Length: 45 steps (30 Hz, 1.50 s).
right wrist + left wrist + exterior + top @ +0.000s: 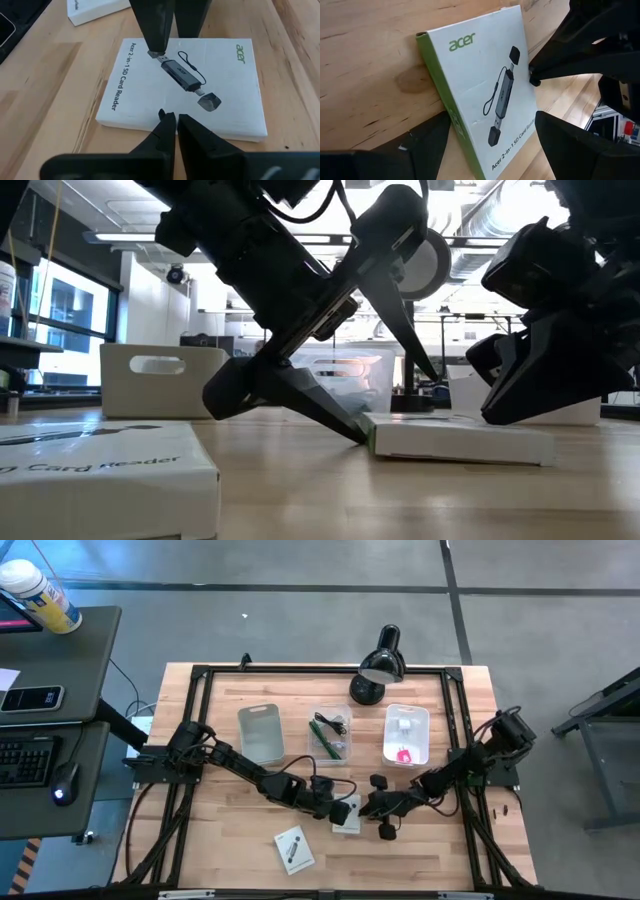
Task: Pick and place items into bin
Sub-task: Put the top white card reader box into the gray bin
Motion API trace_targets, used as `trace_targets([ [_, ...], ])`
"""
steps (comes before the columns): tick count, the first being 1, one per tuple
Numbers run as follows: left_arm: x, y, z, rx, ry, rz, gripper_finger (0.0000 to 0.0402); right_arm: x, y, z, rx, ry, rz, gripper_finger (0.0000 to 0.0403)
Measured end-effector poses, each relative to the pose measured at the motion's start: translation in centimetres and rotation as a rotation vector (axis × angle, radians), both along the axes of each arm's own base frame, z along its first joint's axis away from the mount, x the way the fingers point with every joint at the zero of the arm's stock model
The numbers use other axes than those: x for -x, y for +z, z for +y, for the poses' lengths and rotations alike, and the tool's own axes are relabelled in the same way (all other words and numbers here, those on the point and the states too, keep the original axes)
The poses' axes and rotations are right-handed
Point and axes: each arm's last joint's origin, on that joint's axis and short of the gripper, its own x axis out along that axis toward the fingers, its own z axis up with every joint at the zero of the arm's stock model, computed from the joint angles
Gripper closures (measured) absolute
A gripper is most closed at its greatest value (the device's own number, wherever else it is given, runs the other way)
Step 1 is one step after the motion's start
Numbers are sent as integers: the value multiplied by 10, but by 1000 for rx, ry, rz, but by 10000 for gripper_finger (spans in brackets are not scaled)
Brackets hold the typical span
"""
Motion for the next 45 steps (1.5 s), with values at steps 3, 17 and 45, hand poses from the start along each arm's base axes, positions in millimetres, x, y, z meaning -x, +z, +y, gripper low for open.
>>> trace_targets([
  [3, 0, 0, 0, 0, 0, -1, 119, 0, -1, 0, 6, -3, 6, 391],
  [17, -4, 4, -1, -8, -20, -61, 119, 3, -4, -2, 21, -7, 48, 401],
  [45, -5, 7, -1, -22, -13, -74, 335, 3, -4, -2, 3, -22, 37, 397],
])
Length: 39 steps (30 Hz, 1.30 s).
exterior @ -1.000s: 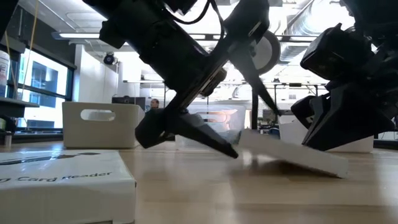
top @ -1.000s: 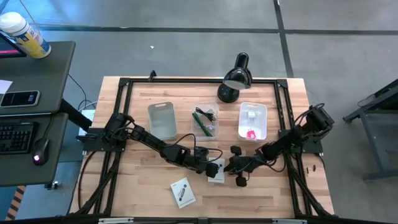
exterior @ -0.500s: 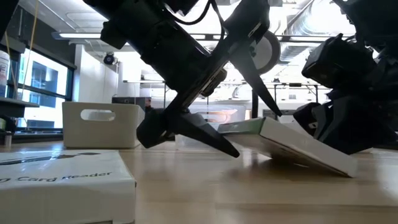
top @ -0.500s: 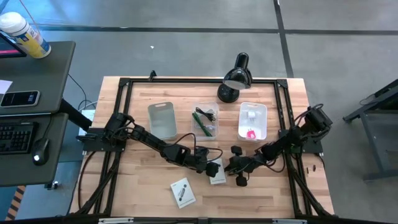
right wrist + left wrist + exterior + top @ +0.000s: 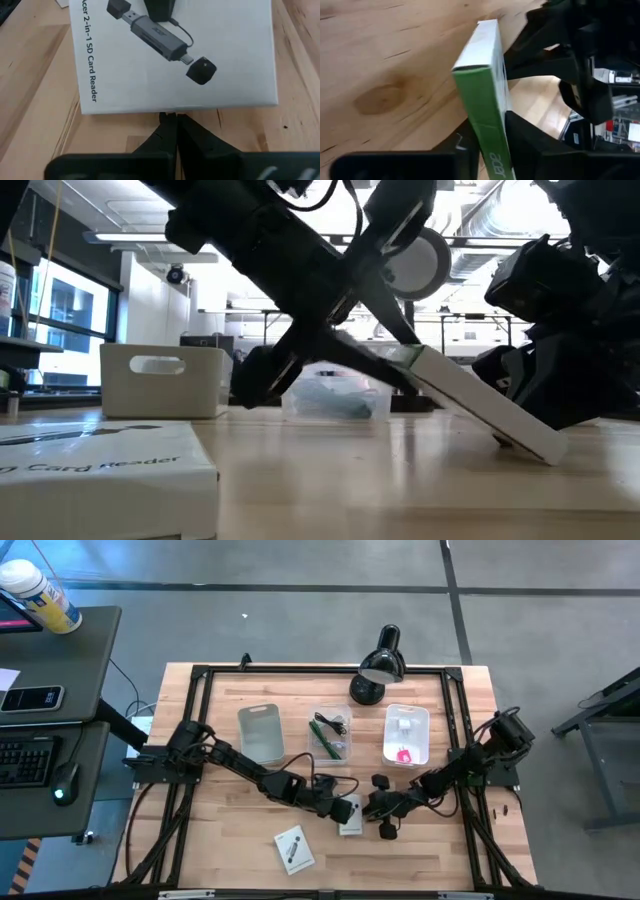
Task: Pick and place items into bin
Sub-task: Put the top white card reader box into the gray bin
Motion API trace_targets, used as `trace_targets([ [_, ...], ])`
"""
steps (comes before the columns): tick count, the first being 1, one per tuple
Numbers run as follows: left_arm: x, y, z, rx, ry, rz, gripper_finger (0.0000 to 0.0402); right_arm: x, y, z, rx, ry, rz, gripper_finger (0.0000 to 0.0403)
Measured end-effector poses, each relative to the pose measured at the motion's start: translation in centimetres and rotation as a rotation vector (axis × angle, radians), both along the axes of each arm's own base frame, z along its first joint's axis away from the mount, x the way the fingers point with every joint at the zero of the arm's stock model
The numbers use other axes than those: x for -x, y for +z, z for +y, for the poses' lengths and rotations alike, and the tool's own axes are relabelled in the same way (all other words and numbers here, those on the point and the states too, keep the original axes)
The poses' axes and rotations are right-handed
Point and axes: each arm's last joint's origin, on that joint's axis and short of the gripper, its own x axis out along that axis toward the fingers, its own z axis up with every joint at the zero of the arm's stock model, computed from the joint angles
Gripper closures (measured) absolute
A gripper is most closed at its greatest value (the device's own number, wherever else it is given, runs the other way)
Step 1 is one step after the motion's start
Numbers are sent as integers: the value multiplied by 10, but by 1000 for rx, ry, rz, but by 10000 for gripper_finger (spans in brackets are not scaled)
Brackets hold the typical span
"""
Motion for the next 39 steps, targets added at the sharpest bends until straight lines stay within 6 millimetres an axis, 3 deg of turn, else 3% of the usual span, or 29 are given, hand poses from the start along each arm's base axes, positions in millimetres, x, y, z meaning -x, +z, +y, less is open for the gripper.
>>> trace_targets([
  [4, 0, 1, 0, -12, -15, -6, 359, -1, 1, 0, -5, 0, -9, 400],
  [14, 0, -1, 1, -85, -62, 5, 328, -1, 2, 1, -32, -26, -19, 401],
  [21, -1, 2, 0, -123, -98, -20, 348, -1, 2, 0, -65, -71, -9, 397],
  [27, -2, 8, 0, -171, -145, -62, 371, -1, 2, 0, -94, -91, -3, 400],
  [39, 3, 29, 1, -253, -222, -81, 375, -1, 5, 0, -129, -105, 1, 400],
])
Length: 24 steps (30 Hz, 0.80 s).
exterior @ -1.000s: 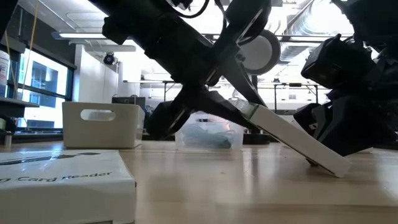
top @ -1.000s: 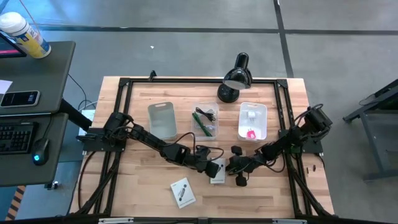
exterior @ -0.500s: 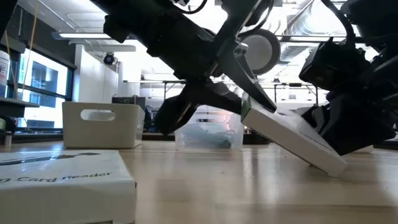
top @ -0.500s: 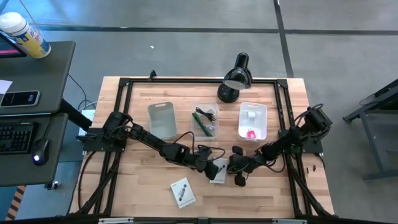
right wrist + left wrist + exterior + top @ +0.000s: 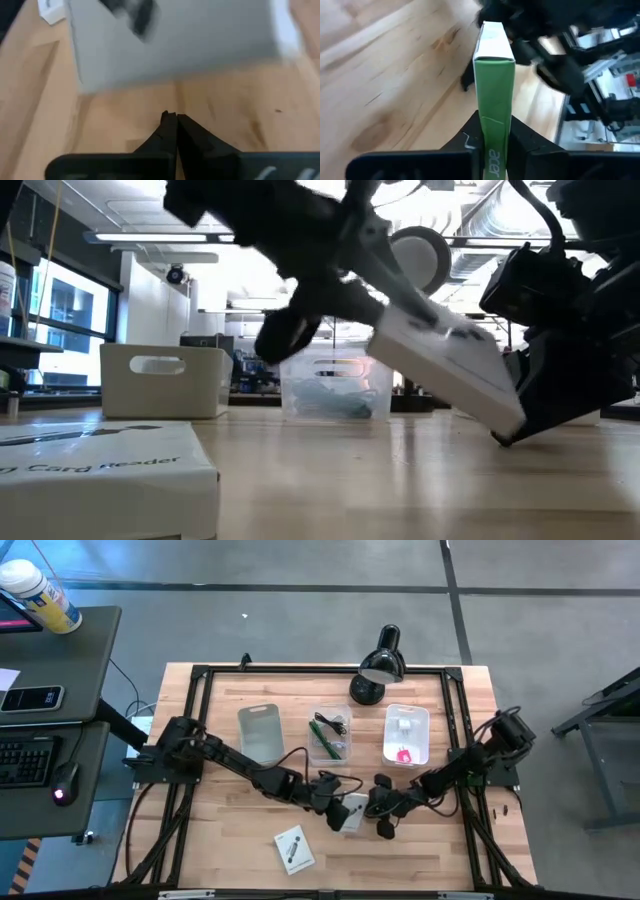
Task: Pick and place items into bin
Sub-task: Put the top white card reader box into the gray bin
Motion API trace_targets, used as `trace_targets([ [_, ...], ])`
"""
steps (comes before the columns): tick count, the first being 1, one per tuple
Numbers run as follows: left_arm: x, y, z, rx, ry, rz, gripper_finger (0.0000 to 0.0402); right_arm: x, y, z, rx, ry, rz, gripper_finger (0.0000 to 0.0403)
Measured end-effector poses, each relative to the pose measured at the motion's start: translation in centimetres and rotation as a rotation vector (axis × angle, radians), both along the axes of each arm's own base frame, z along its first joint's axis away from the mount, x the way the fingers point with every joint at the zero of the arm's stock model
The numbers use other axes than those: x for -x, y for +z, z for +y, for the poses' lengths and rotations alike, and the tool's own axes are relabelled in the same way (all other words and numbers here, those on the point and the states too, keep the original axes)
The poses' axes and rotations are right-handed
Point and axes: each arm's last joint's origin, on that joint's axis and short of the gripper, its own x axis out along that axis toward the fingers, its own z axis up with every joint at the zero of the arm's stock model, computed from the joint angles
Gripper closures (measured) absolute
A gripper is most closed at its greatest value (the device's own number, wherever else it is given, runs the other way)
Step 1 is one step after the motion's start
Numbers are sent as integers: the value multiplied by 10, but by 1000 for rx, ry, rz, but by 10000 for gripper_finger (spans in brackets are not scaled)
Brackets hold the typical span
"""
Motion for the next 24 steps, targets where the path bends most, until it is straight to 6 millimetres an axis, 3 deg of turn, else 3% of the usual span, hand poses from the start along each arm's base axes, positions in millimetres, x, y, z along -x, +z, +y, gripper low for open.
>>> trace_targets([
  [9, 20, 31, 5, -127, -51, 80, 375, 1, 16, -3, 9, -8, -44, 399],
  [24, 59, 86, 18, -422, -77, 143, 374, 4, 63, -14, -16, -47, -190, 397],
])
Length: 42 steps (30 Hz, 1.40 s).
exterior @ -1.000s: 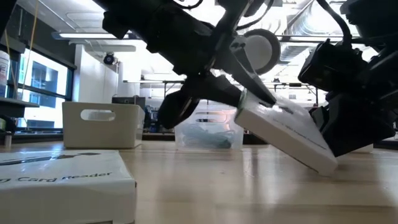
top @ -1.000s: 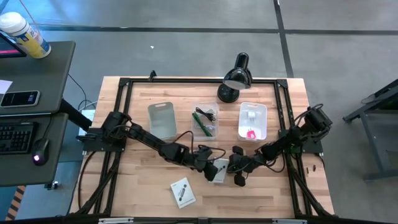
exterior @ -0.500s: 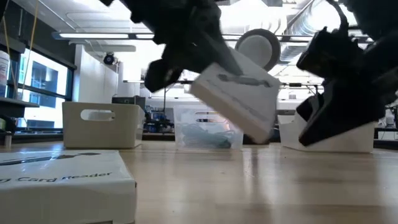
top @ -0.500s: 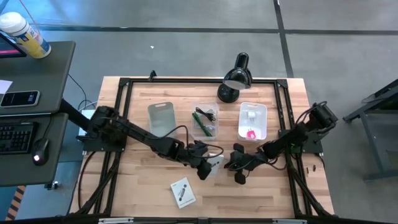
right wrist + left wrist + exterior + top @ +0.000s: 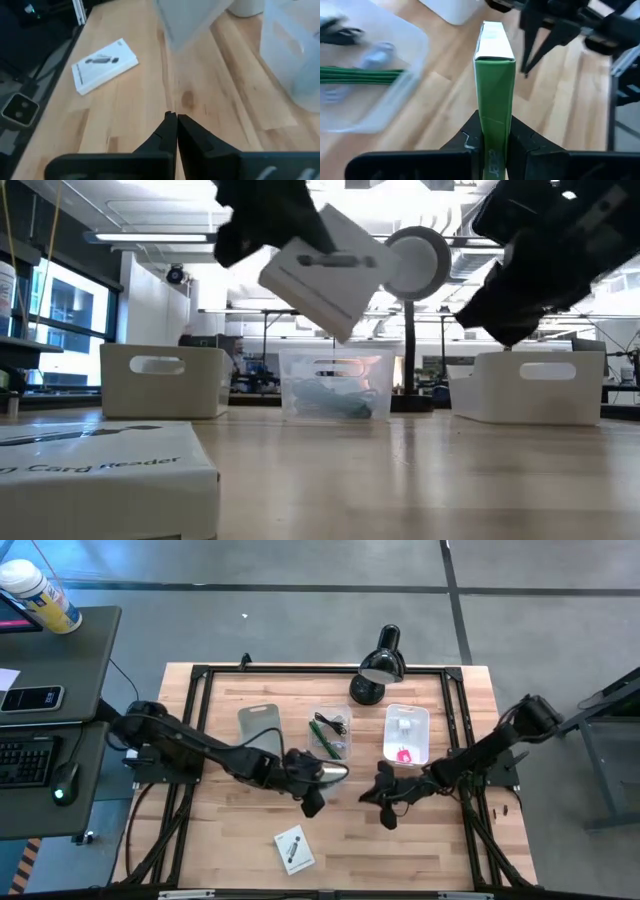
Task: Pick and place items into bin
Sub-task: Put the top white card reader box into the gray bin
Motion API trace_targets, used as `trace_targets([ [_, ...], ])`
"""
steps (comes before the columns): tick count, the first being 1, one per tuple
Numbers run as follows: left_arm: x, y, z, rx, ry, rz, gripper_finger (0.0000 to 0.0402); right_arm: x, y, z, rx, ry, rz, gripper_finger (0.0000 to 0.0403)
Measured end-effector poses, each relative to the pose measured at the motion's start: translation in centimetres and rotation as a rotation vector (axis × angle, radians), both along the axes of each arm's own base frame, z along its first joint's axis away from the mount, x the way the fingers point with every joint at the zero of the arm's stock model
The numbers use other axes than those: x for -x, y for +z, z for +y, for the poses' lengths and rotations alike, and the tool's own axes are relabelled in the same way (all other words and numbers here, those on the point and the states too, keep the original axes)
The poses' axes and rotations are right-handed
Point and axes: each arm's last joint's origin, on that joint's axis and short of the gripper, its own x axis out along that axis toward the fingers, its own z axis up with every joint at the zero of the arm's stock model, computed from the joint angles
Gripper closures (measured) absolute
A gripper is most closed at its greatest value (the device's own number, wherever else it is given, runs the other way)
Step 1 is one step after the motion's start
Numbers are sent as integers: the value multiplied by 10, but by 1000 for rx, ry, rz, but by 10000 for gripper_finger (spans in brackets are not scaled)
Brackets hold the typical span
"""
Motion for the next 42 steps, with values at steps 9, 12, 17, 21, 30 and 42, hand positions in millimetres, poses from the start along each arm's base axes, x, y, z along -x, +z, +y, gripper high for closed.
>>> trace_targets([
  [9, 41, 29, 13, -155, 73, 117, 374, 0, 15, -12, -3, -35, -46, 399],
  [12, 56, 39, 17, -208, 108, 148, 374, -1, 16, -15, -2, -57, -56, 401],
  [17, 82, 54, 25, -278, 172, 192, 374, -3, 18, -19, -16, -100, -71, 399],
  [21, 102, 63, 31, -326, 224, 230, 386, -3, 18, -20, -15, -114, -74, 401],
  [30, 138, 62, 40, -331, 321, 222, 378, -4, 19, -21, -18, -171, -91, 401],
  [42, 177, 12, 48, -199, 467, 75, 384, -4, 21, -21, -32, -182, -114, 401],
])
